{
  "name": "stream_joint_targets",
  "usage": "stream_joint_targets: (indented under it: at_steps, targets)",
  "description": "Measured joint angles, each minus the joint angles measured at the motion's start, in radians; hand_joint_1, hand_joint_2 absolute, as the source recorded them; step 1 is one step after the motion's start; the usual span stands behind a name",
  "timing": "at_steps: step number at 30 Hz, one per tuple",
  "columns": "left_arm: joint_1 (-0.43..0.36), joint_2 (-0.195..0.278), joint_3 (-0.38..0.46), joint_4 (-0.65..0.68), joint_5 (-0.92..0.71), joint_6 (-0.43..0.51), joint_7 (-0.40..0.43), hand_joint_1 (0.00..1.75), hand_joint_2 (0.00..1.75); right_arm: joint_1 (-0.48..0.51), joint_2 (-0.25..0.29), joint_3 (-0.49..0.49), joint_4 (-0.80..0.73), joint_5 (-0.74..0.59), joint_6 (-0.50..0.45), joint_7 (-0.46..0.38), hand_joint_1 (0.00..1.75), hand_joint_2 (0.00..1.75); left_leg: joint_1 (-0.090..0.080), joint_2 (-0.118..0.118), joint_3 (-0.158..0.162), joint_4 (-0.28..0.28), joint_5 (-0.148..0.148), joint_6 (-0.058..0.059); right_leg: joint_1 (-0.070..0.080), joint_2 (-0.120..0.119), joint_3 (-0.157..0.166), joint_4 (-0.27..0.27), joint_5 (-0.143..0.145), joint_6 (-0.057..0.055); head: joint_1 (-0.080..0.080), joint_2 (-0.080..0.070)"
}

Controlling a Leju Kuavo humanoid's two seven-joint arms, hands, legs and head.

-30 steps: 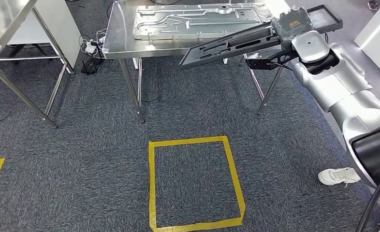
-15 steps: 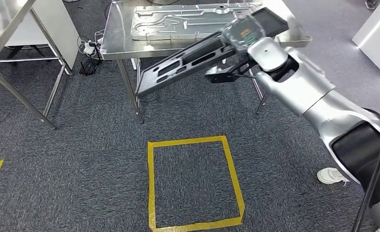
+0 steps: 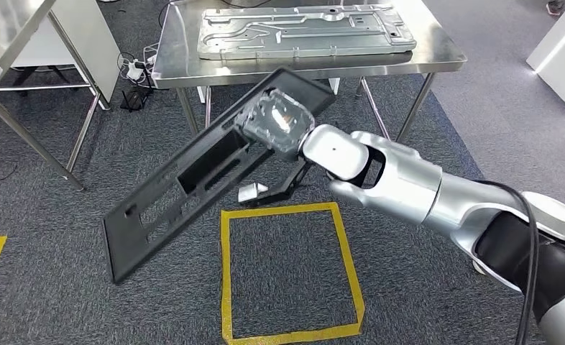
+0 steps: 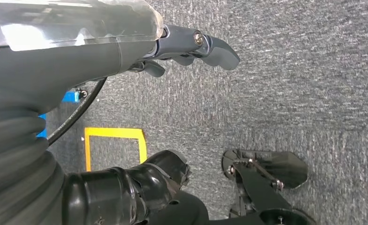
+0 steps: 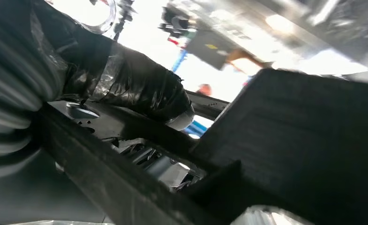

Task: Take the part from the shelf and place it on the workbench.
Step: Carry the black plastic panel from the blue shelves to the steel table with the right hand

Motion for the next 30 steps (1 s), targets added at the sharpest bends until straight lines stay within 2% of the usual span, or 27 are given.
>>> stream_joint_targets:
  at_steps: [8, 20, 23, 30]
  targets:
    - [0.003, 0.000, 0.014, 0.000, -0.001, 0.014, 0.000, 0.00, 1.75, 0.052, 0.022, 0.071, -0.037, 0.003, -0.026, 0.002, 1.75, 1.75, 0.000, 0.000, 0.001, 0.000, 0.000, 0.000, -0.001, 0.000, 0.000, 0.000, 0.000, 0.000, 0.000, 0.000]
    - [0.005, 0.000, 0.016, 0.000, -0.001, 0.016, -0.001, 0.00, 1.75, 0.064, 0.034, 0.093, -0.045, 0.012, -0.028, 0.003, 1.75, 1.75, 0.000, 0.000, 0.001, 0.000, 0.000, 0.000, 0.000, 0.000, 0.000, 0.000, 0.000, 0.000, 0.000, 0.000]
    - [0.006, 0.000, 0.019, 0.000, -0.001, 0.019, -0.001, 0.00, 1.75, 0.041, 0.030, 0.092, -0.051, 0.006, -0.020, 0.010, 1.75, 1.75, 0.000, 0.001, 0.001, 0.000, 0.000, 0.000, 0.000, 0.001, 0.000, 0.000, 0.000, 0.000, 0.000, 0.000]
    - [0.013, 0.000, 0.025, 0.000, -0.009, 0.020, -0.002, 0.00, 1.75, -0.090, -0.001, 0.056, -0.066, -0.011, 0.018, 0.014, 1.75, 1.75, 0.000, 0.001, 0.001, 0.000, 0.000, 0.000, -0.001, 0.001, 0.000, 0.000, 0.000, 0.000, 0.000, 0.000]
